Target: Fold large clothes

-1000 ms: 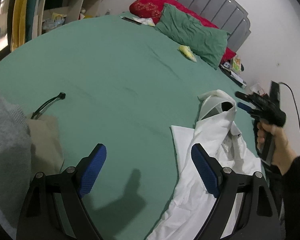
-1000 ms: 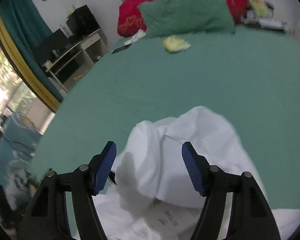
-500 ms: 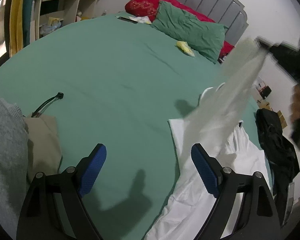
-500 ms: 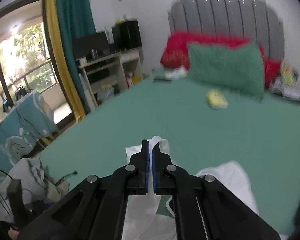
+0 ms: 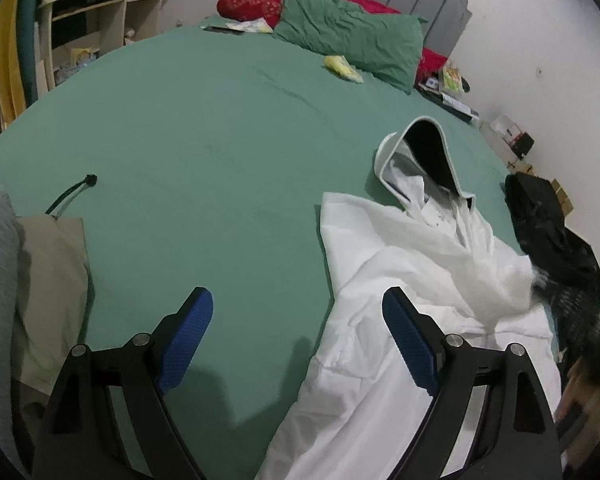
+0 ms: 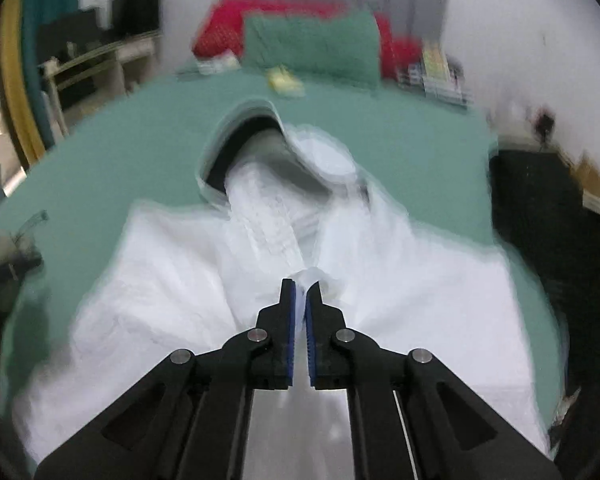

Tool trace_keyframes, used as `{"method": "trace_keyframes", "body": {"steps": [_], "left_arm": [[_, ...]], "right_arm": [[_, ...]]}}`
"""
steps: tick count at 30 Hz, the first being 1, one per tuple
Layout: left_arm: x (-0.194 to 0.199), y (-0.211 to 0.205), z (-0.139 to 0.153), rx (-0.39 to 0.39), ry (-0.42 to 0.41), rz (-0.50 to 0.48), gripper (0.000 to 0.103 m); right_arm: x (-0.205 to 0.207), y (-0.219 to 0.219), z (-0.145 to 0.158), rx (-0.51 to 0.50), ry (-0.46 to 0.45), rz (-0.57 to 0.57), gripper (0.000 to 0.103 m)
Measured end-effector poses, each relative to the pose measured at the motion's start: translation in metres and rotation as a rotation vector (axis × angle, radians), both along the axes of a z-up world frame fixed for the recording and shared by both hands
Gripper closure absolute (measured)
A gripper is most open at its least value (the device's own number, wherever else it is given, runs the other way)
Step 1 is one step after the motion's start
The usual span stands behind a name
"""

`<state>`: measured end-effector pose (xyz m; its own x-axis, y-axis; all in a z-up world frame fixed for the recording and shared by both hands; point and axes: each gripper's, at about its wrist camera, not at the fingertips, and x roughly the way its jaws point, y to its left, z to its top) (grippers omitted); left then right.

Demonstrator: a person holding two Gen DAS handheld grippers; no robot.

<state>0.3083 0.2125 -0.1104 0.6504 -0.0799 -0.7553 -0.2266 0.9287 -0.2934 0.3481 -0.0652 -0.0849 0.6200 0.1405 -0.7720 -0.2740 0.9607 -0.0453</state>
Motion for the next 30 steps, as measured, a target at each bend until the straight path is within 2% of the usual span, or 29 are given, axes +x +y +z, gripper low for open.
{"method": "trace_keyframes", "body": {"steps": [1,2,3,4,5,8,10,11,14,17,18,19,20,21,22,25,30], "left_arm": [[0.001,0.0,-0.001,0.004,0.006,0.002,0.014],[0.001,0.001,-0.002,0.003,0.012,0.005,0.014],[0.002,0.003,-0.004,-0.002,0.018,0.012,0.014],[0.003,0.004,-0.004,-0.004,0.021,0.016,0.014],[0.004,0.005,-0.005,-0.003,0.024,0.02,0.014],[0.007,0.007,-0.008,-0.005,0.033,0.028,0.014],[0.01,0.007,-0.01,-0.002,0.038,0.028,0.014],[0.011,0.006,-0.011,-0.001,0.041,0.025,0.014],[0.014,0.004,-0.015,-0.012,0.055,0.015,0.014],[0.017,0.001,-0.018,-0.012,0.065,0.004,0.014],[0.018,0.0,-0.018,-0.01,0.066,0.002,0.014],[0.019,-0.001,-0.018,-0.009,0.067,-0.001,0.014],[0.02,-0.002,-0.019,-0.008,0.067,-0.004,0.014],[0.02,-0.004,-0.019,-0.005,0.069,-0.008,0.014],[0.021,-0.005,-0.02,-0.002,0.07,-0.011,0.014],[0.022,-0.007,-0.022,0.005,0.073,-0.015,0.014],[0.022,-0.017,-0.021,0.052,0.067,-0.041,0.014]], "right_arm": [[0.0,-0.011,-0.007,0.012,0.028,-0.004,0.089],[-0.002,-0.026,-0.014,0.024,0.049,-0.015,0.075],[-0.003,-0.039,-0.014,0.043,0.05,-0.019,0.066],[-0.002,-0.045,-0.011,0.062,0.041,-0.019,0.048],[0.0,-0.054,-0.006,0.077,0.027,-0.02,0.04],[0.014,-0.075,0.012,0.126,-0.05,-0.024,0.04],[0.032,-0.083,0.018,0.188,-0.065,-0.003,0.04],[0.039,-0.079,0.019,0.196,-0.043,0.017,0.04],[0.081,-0.068,-0.017,0.177,0.146,0.09,0.04],[0.104,-0.068,-0.052,0.225,0.224,0.067,0.04],[0.108,-0.069,-0.057,0.239,0.236,0.052,0.04],[0.113,-0.071,-0.065,0.256,0.248,0.035,0.048],[0.112,-0.072,-0.067,0.264,0.241,0.024,0.078],[0.111,-0.073,-0.068,0.257,0.219,0.016,0.095],[0.111,-0.074,-0.067,0.25,0.219,0.01,0.1],[0.1,-0.077,-0.046,0.251,0.14,0.022,0.1],[0.076,-0.098,0.033,0.246,-0.054,0.007,0.1]]}}
